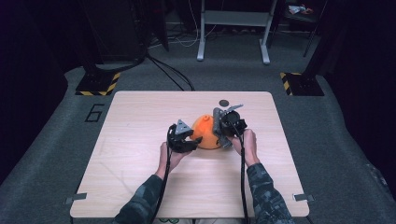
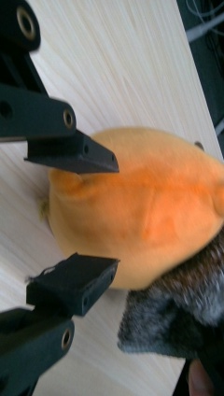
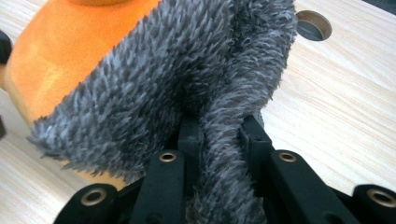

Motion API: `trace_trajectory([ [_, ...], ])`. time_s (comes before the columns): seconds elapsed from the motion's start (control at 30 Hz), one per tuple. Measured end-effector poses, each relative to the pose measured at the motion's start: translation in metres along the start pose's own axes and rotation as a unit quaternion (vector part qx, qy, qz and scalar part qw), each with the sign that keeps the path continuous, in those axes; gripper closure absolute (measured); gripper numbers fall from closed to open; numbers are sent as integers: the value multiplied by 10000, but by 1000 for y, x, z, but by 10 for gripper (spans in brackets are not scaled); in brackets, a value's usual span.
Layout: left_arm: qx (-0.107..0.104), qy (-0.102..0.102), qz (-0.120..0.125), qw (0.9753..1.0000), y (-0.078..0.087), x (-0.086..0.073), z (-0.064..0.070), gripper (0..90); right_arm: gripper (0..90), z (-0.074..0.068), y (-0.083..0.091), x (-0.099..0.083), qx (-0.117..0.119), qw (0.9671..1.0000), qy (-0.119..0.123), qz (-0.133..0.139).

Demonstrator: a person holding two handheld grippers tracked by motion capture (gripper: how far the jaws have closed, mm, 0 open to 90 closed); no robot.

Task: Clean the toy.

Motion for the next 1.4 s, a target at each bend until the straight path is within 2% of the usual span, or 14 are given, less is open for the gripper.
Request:
trace_trajectory([
  [0.2, 23, 292, -229, 9993, -4, -17, -14, 400, 743, 2, -1, -1, -26, 10000, 23, -6],
  [0.3, -70, 359, -167, 9992, -5, -19, -16, 524, 743, 1, -1, -1, -48, 10000, 9, -10],
  [0.4, -64, 176, -58, 9998, -6, -16, -9, 690, 743, 2, -1, -2, -85, 10000, -16, -20],
  [0.5, -35, 176, 10, 9998, -7, -14, -7, 805, 743, 3, 0, -4, -123, 9999, -36, -18],
  [0.63, 89, -3, 54, 9999, -6, -7, -4, 840, 750, 11, 9, -8, -172, 9995, -231, 113],
  [0.83, 150, -256, 78, 9995, 0, 9, -1, 844, 752, 15, 34, -4, -284, 9984, -250, 425],
  [0.97, 163, -513, 58, 9985, 5, 20, 2, 845, 751, 4, 55, 8, -235, 9972, -80, 706],
  [1.0, 177, -639, 60, 9978, 5, 24, 5, 845, 751, -7, 63, 15, -140, 9963, 105, 845],
  [1.03, 177, -639, 60, 9978, 5, 24, 5, 846, 751, -7, 63, 15, -140, 9963, 105, 845],
  [1.1, 136, -746, 25, 9971, 5, 26, 8, 846, 751, -20, 66, 21, -70, 9954, 368, 878],
  [1.13, 117, -785, 21, 9968, 4, 27, 10, 846, 751, -34, 65, 25, -29, 9942, 678, 833],
  [1.2, 95, -819, 21, 9966, 4, 27, 13, 847, 750, -44, 58, 27, -38, 9938, 848, 719],
  [1.37, 92, -930, -13, 9956, 2, 26, 15, 849, 752, -43, 43, 26, -144, 9959, 765, 458],
  [1.4, 63, -891, -10, 9960, 1, 25, 15, 849, 753, -32, 40, 25, -241, 9959, 773, 401],
])
Point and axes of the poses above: each handheld gripper's, and its own axes: y roughly backward along the jaws, x roughly out of its top, z roughly to its right, the point moved 4 cm from there along -y, roughly forward along the jaws, and after that the axes turned 3 degrees about -z, right-handed, at the moved point
